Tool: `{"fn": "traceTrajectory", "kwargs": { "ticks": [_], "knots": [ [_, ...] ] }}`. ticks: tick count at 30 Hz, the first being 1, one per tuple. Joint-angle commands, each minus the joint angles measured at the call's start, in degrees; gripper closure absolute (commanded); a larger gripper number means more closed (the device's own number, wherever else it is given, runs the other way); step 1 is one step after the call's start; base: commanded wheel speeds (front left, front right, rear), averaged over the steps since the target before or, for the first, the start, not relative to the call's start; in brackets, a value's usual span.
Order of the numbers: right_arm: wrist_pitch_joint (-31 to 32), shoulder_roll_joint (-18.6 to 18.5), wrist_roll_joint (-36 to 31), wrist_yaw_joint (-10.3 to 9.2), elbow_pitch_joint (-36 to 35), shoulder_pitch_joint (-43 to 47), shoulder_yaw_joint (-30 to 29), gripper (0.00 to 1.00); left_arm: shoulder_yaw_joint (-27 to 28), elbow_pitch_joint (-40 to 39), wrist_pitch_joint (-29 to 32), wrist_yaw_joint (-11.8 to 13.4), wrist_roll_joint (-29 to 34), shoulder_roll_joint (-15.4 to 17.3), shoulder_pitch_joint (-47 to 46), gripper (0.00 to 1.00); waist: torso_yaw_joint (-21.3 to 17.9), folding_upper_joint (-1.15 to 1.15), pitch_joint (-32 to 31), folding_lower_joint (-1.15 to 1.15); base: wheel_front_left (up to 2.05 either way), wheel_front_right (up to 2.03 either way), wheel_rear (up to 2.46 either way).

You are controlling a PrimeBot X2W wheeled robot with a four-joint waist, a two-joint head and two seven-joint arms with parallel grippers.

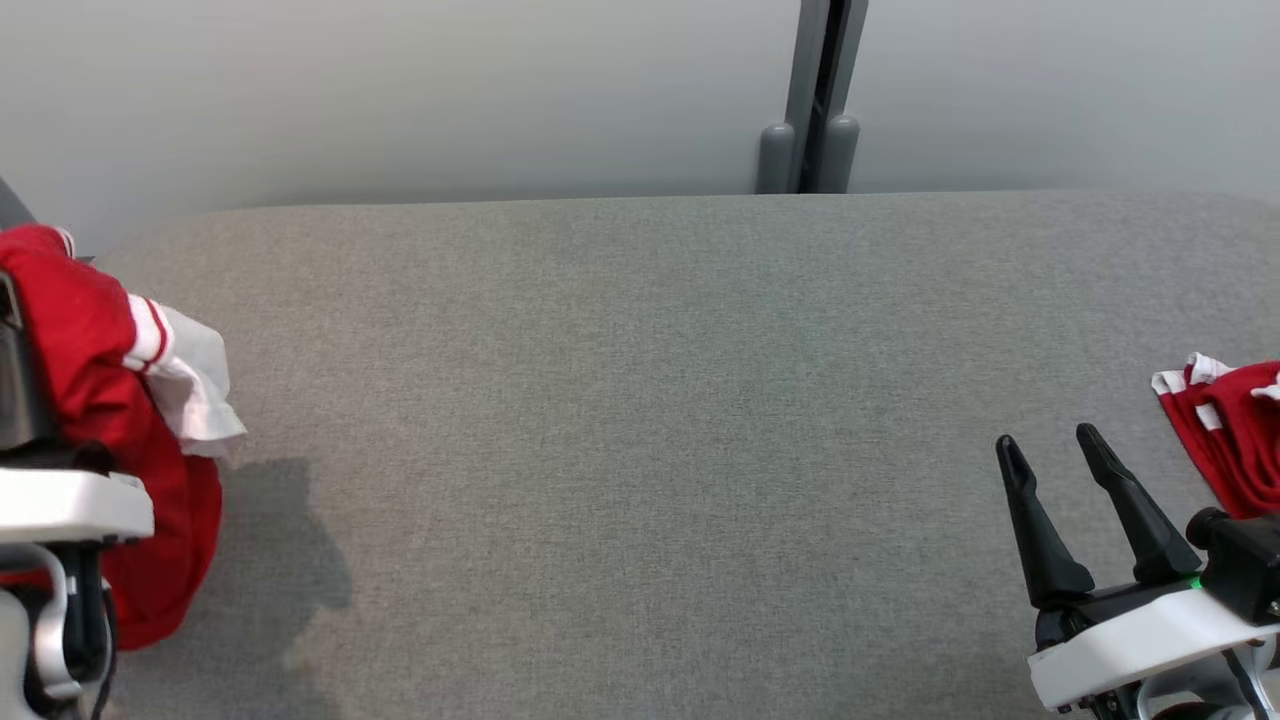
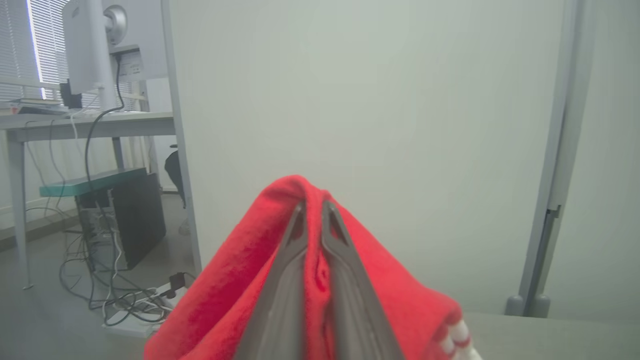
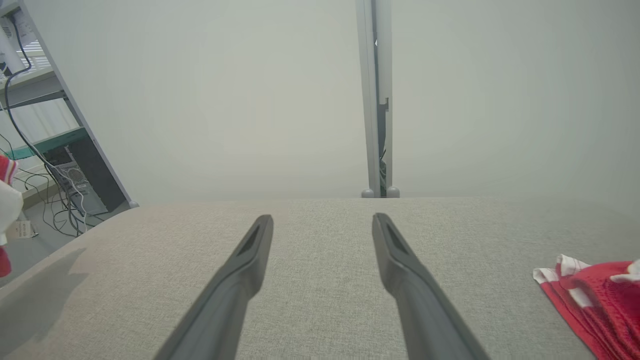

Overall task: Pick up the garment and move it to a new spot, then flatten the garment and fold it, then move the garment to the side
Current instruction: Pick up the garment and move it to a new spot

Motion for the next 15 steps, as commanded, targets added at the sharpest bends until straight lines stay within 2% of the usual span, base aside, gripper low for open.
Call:
{"fn": "traceTrajectory", "kwargs": {
  "ticks": [1,5,8,15],
  "knots": [
    [0.1,0.0,0.0,-0.02,-0.2,0.6,-0.2,0.00,-0.1,-2.9,0.6,1.1,0.6,-0.2,1.8,1.00,-0.8,0.00,-0.6,0.00,0.00,0.00,0.00],
    [0.3,0.5,0.1,-0.02,-0.4,0.8,-0.1,0.00,-1.0,-12.5,3.0,4.2,2.0,-1.0,7.6,1.00,-2.6,0.00,-0.8,0.00,0.00,0.00,0.00],
    [0.2,0.8,0.2,-0.02,-0.6,0.6,-0.1,0.00,-2.4,-17.1,3.9,5.2,2.9,-1.8,9.8,1.00,-4.3,0.00,-0.5,0.00,0.00,0.00,0.00],
    [0.2,0.9,0.1,-0.02,-0.8,-1.2,0.8,0.00,-8.0,-20.6,5.6,4.6,4.6,-3.8,8.8,1.00,-10.6,0.00,1.1,0.00,0.00,0.00,0.00]
  ]
}}
